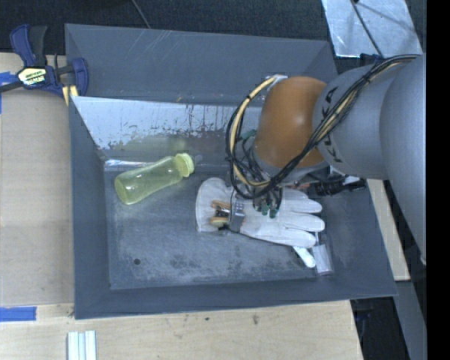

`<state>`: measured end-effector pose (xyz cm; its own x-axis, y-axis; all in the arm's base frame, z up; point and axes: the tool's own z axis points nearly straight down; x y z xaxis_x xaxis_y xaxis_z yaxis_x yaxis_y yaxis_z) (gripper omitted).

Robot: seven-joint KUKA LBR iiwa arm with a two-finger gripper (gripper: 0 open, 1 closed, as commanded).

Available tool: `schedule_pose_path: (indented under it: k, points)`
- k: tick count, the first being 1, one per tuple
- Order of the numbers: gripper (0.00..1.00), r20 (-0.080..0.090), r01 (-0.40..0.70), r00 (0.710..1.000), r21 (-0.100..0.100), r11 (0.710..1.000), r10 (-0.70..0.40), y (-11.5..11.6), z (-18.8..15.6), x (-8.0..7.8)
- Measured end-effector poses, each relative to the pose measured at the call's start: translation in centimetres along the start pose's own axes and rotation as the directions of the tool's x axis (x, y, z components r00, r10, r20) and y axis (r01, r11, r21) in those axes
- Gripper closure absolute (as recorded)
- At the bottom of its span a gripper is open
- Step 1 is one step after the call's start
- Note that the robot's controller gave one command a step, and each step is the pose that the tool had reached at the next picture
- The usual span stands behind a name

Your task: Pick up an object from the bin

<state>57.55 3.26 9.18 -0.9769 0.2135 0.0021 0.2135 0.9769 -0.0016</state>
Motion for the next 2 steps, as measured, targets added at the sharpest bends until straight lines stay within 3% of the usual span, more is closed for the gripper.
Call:
schedule_pose_path:
  k: [1,2]
  points:
    - [1.00,0.012,-0.043,0.999,-0.005,0.999,0.043,-1.63,1.87,2.54]
    - [1.00,0.012,-0.043,0.999,-0.005,0.999,0.043,-1.63,1.87,2.54]
